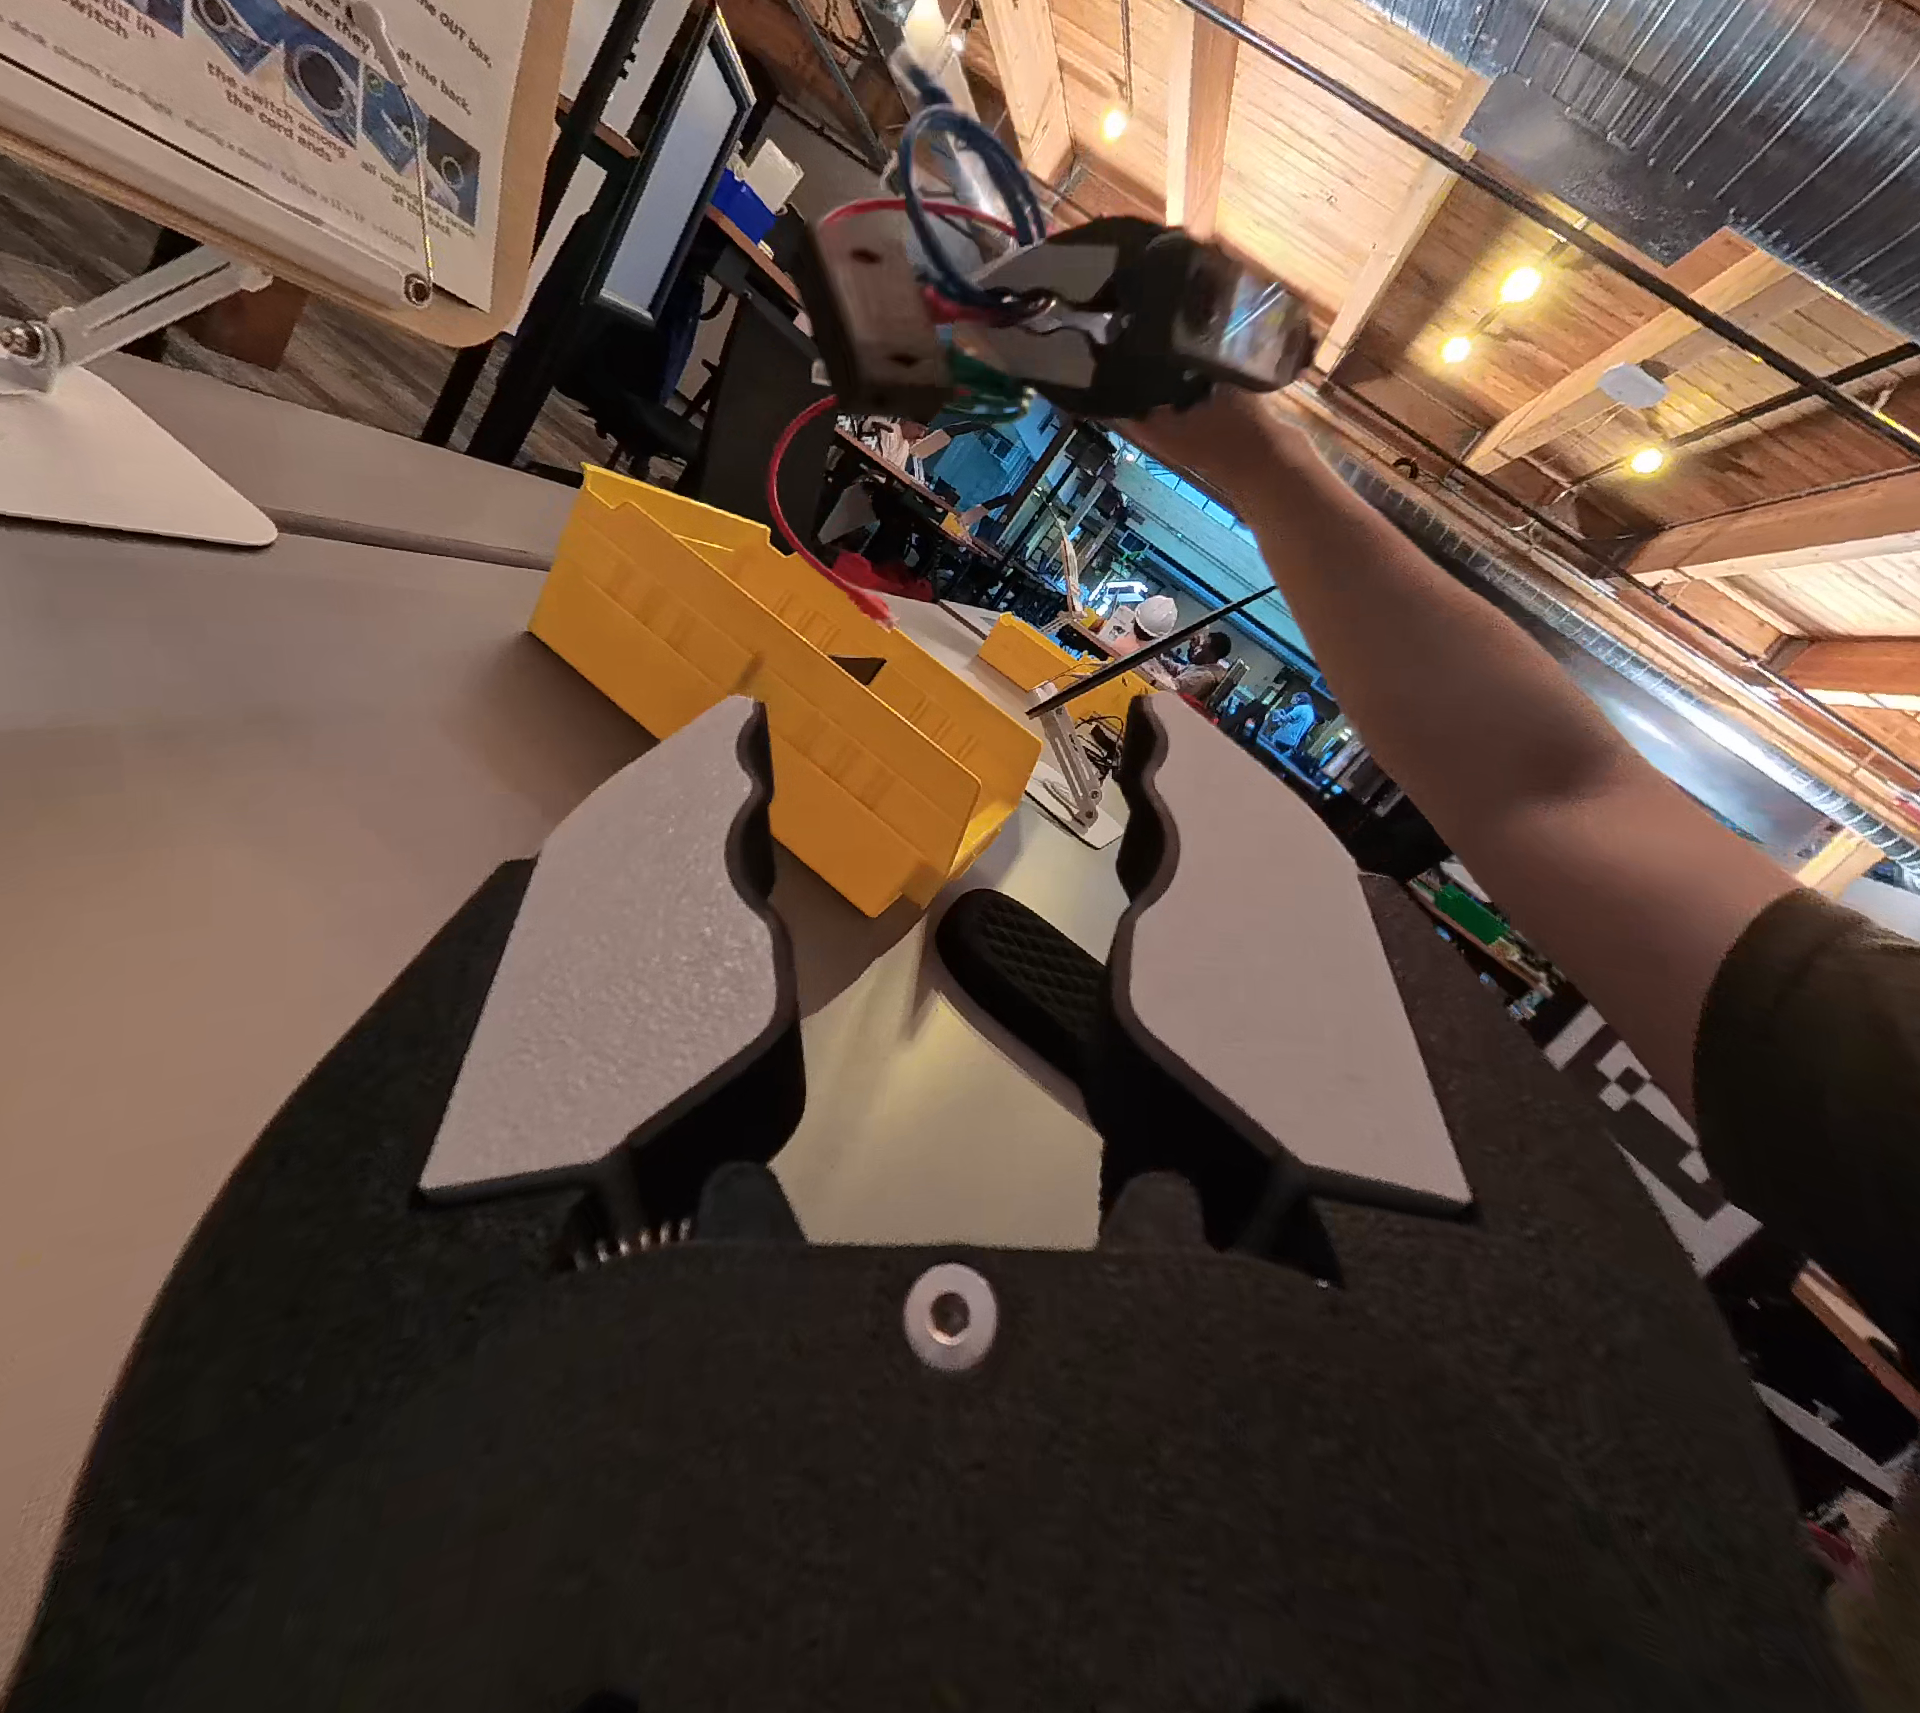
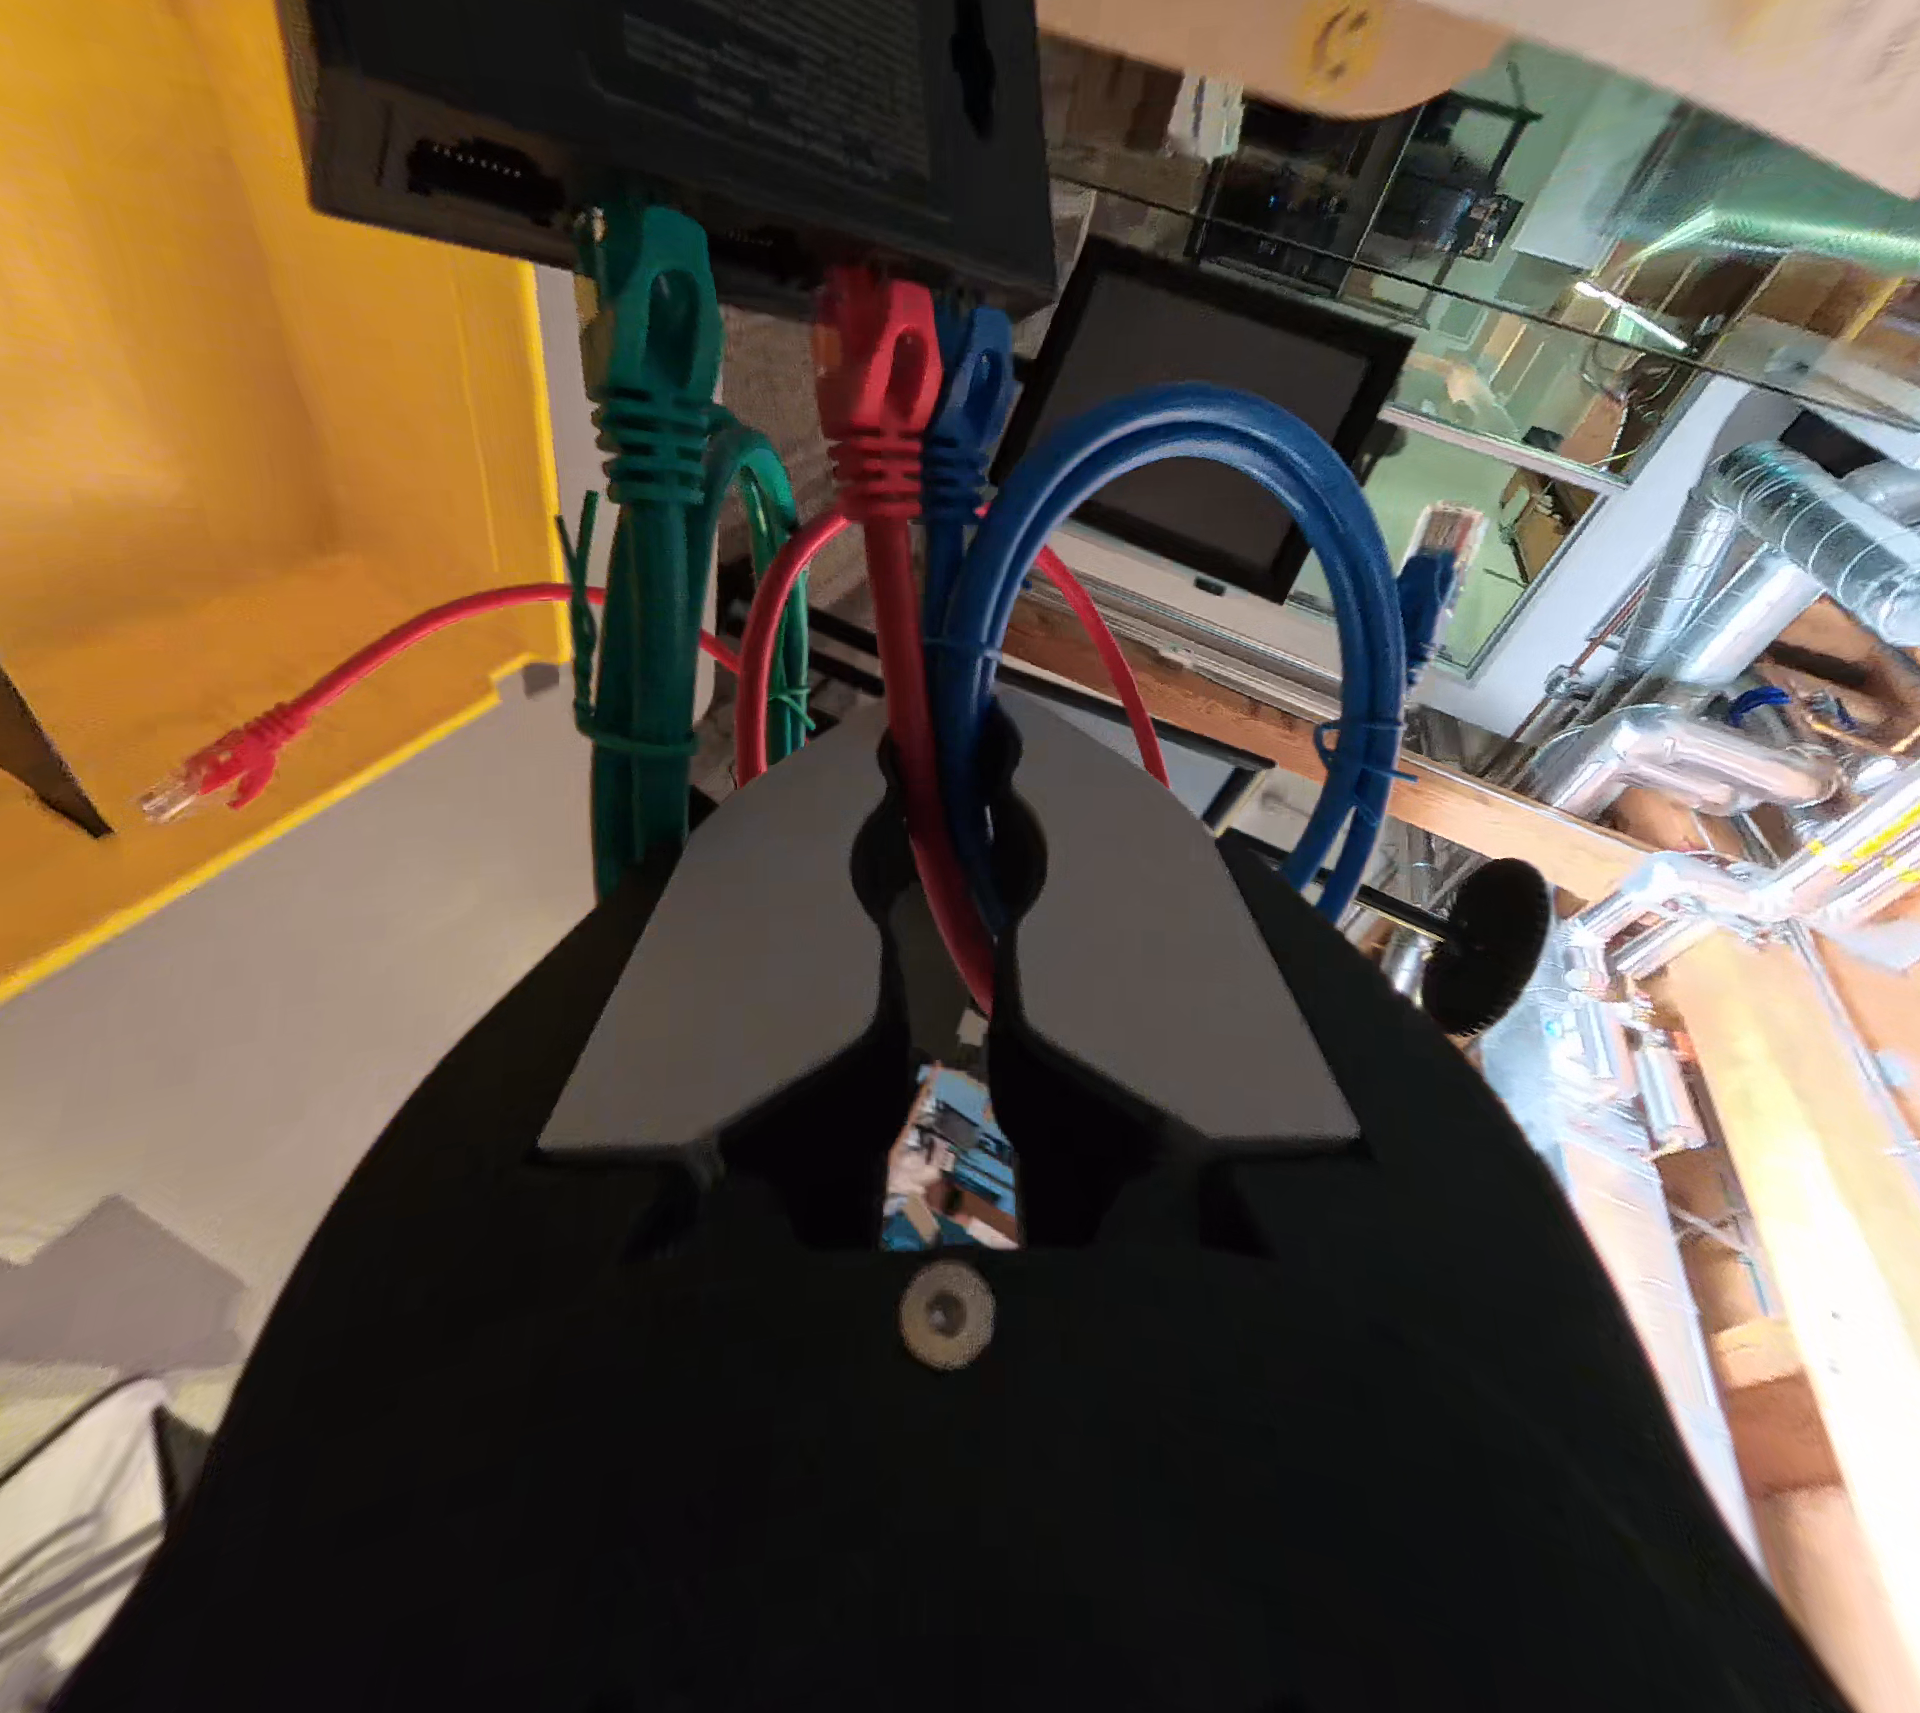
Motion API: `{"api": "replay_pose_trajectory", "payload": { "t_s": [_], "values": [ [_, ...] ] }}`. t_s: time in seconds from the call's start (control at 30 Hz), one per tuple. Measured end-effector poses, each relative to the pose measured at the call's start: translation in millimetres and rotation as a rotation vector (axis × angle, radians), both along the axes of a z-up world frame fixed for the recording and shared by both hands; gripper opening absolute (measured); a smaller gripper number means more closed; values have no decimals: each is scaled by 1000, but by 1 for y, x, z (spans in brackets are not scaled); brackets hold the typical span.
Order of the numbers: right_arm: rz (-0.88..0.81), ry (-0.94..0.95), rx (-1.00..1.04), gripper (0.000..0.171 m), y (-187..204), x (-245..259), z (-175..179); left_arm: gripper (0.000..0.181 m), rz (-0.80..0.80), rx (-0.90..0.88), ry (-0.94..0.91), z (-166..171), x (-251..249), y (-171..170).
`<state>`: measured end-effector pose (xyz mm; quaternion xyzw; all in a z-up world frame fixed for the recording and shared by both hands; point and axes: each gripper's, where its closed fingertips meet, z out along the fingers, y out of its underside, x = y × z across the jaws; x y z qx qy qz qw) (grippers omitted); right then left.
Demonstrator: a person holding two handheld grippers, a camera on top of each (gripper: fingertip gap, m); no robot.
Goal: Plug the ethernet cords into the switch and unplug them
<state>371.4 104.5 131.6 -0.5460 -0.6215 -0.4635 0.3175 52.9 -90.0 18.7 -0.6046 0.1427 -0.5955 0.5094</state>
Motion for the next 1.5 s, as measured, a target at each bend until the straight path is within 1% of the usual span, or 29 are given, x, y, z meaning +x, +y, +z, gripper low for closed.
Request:
{"api": "replay_pose_trajectory", "payload": {
  "t_s": [0.1, 0.23, 0.37, 0.47, 0.67, 0.73, 0.93, 1.03, 1.2, 1.3, 1.37, 1.5],
  "values": [
    [-11, -64, -18, 12, 10, 26, -28, 65, -18, -9, 5, -2, 4, -1],
    [27, -38, -49, 12, 15, 41, -59, 64, -34, -10, 40, -9, 11, -3],
    [90, -88, -22, 13, 19, 50, -77, 64, -70, -13, 52, -12, 19, -8],
    [134, -180, 33, 12, 23, 58, -86, 64, -126, -7, 12, -7, 25, -16],
    [259, -378, 171, 13, 29, 52, -109, 64, -134, 27, 24, -6, 29, -20],
    [297, -418, 164, 13, 31, 48, -122, 63, -150, 22, 26, -8, 32, -22],
    [387, -476, 55, 13, 33, 38, -166, 64, -167, 31, 77, -14, 39, -26],
    [378, -469, 46, 13, 36, 37, -170, 64, -168, 35, 85, -15, 40, -27],
    [355, -431, 28, 25, 33, 36, -165, 63, -165, 33, 77, -14, 39, -26],
    [339, -431, 29, 26, 30, 38, -158, 63, -170, 33, 76, -14, 39, -28],
    [334, -409, 46, 24, 25, 38, -150, 63, -172, 34, 76, -13, 40, -28],
    [301, -349, 115, 21, 15, 44, -121, 64, -173, 39, 76, -12, 40, -30]
  ]
}}
